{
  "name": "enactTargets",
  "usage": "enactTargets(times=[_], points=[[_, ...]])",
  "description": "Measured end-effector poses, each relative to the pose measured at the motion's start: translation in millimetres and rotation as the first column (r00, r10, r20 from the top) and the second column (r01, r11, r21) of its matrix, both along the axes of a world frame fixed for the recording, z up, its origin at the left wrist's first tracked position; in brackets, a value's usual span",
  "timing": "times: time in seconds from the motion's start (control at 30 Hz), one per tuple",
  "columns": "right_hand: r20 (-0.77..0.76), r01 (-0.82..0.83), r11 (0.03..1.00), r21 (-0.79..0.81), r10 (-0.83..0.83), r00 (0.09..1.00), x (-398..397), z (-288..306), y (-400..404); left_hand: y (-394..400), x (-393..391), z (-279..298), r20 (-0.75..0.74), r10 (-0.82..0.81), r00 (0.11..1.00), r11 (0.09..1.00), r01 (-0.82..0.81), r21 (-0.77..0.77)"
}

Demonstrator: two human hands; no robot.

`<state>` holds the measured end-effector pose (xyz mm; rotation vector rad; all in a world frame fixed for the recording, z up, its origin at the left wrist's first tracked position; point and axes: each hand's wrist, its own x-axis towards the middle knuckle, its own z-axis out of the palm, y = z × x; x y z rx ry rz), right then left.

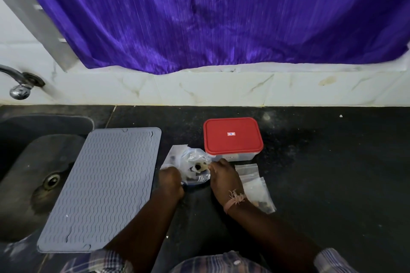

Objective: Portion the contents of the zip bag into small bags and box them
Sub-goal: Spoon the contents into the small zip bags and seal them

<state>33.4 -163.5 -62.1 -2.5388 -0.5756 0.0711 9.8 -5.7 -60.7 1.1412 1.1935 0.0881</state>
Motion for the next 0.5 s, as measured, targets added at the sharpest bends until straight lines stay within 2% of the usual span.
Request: enactTargets(times=[0.07, 0.1, 0.13, 0.2, 0.23, 0.3, 0.33, 0.37, 0.4, 0.5], points=[[-0.047, -0.008, 1.0, -0.006, 0.008, 0.999, -4, 0, -1, -2, 0, 0, 0.026, 0.037, 0.999, 0.996, -0.034, -0.084], [-0.063, 0.003, 1.0, 0.01, -0.002, 0.998, -6, -2, -1, -3, 0, 1, -0.002, 0.023, 1.0, 0.998, -0.023, -0.055], [-0.09, 0.034, 0.999, 0.036, -0.03, 0.995, -10, -1, -1, -3, 0, 2, -0.029, 0.041, 0.999, 0.997, -0.043, -0.06], [-0.221, 0.172, 0.978, 0.116, -0.143, 0.965, -15, -3, 0, -3, -2, 0, 0.008, 0.077, 0.997, 0.992, -0.076, -0.098], [-0.335, 0.275, 0.949, 0.156, -0.211, 0.918, -14, -5, 1, -2, -3, -2, 0.001, 0.07, 0.998, 0.992, -0.069, -0.101], [-0.612, 0.54, 0.821, 0.184, -0.334, 0.717, -9, -9, 2, -2, -3, -7, -0.024, 0.026, 0.999, 0.993, -0.028, -0.113], [-0.712, 0.647, 0.741, 0.182, -0.354, 0.606, -6, -13, 3, -3, -4, -6, -0.018, 0.012, 1.0, 0.993, -0.014, -0.117], [-0.766, 0.707, 0.683, 0.181, -0.353, 0.537, -4, -19, 3, -4, -3, -4, 0.008, 0.003, 1.0, 0.996, -0.002, -0.089], [-0.785, 0.73, 0.659, 0.182, -0.35, 0.512, -2, -24, 2, -7, -3, 2, 0.036, 0.032, 0.999, 0.996, -0.028, -0.09], [-0.787, 0.74, 0.636, 0.218, -0.334, 0.519, 2, -52, -1, -9, 1, 15, 0.047, 0.098, 0.994, 0.988, -0.091, -0.128]])
